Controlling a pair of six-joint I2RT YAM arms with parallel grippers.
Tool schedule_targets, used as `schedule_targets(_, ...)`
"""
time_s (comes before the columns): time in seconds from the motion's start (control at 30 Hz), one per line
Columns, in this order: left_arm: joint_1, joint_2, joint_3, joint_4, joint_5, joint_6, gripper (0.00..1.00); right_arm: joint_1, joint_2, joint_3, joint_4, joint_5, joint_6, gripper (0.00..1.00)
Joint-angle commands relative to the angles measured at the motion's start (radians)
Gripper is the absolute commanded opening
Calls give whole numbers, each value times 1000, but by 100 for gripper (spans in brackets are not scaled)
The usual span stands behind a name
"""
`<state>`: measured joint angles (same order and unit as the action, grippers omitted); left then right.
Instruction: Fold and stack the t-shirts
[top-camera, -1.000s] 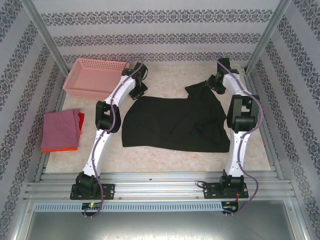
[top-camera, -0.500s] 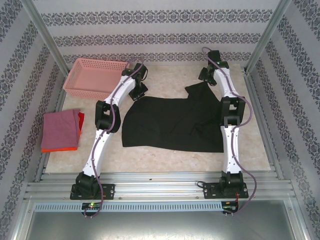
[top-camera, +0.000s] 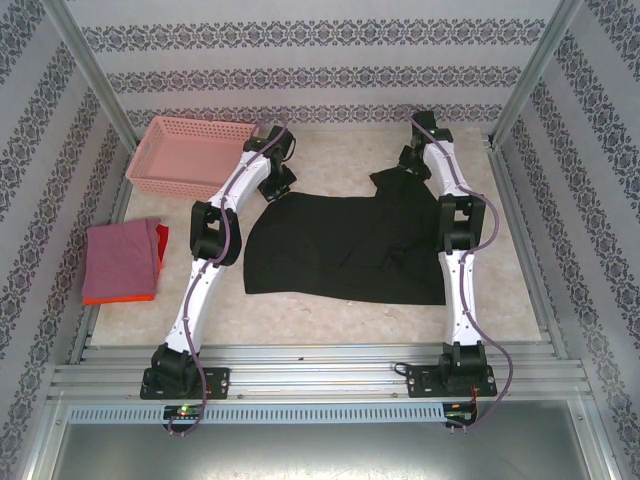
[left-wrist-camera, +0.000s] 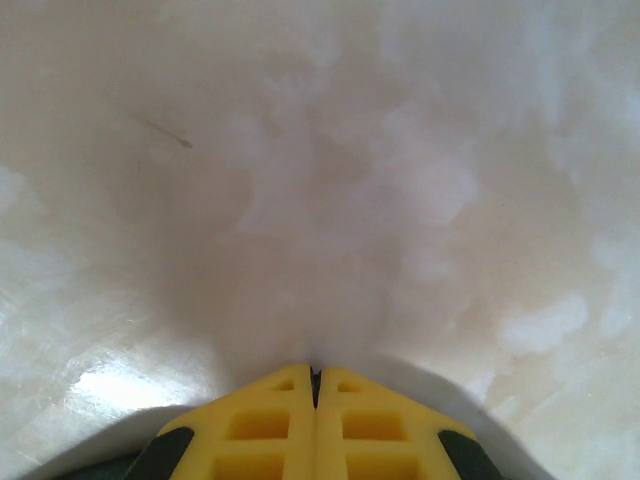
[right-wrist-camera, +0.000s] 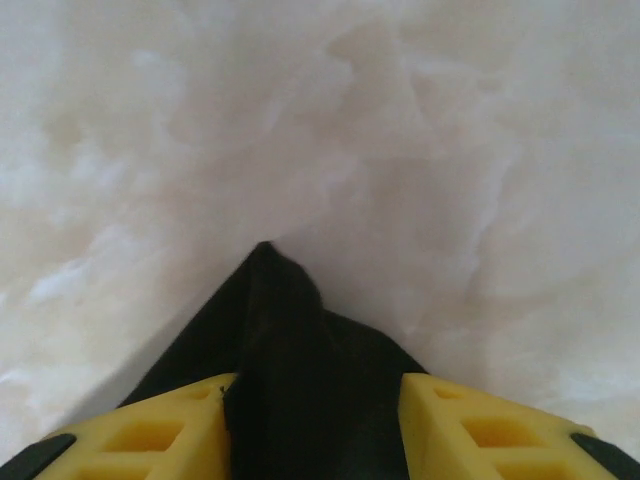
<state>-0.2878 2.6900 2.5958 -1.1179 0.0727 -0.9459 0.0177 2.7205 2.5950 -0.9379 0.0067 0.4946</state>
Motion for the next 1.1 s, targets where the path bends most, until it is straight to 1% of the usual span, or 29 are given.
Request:
schedule_targets(0.0,-2,-61,-13,-23,5,10,0,20,21,23,-44,-3,5,42)
schedule_targets(0.1,-2,-61,-12,-21,6,12,0,17,0,24,-48,-6,-14,42)
schedule_targets(0.2,-2,-61,-13,-16,6,16,0,18,-52,0,-44,9,-61,49)
schedule_targets(0.3,-1,-60,-13,-17,6,19,0,8,-132,-90,-8,40,-83,53)
schedule_targets(0.4,0,-58,-16,-14,6,19,0,-10,-214,-201,41,64,-77,53)
schedule_targets(0.5,-1,-60,-22,-11,8,20,0,-18,-247,-267,53,80,-70,53)
schedule_targets(0.6,-1,-60,-28,-11,8,16,0,-19,-219,-248,0,79,-58,51)
schedule_targets(0.9,-1,-61,-28,-14,5,10,0,13,-73,-51,-187,97,-31,45)
schedule_targets(1.07,-1,-62,-28,-16,3,5,0,21,-27,-22,-271,102,22,44)
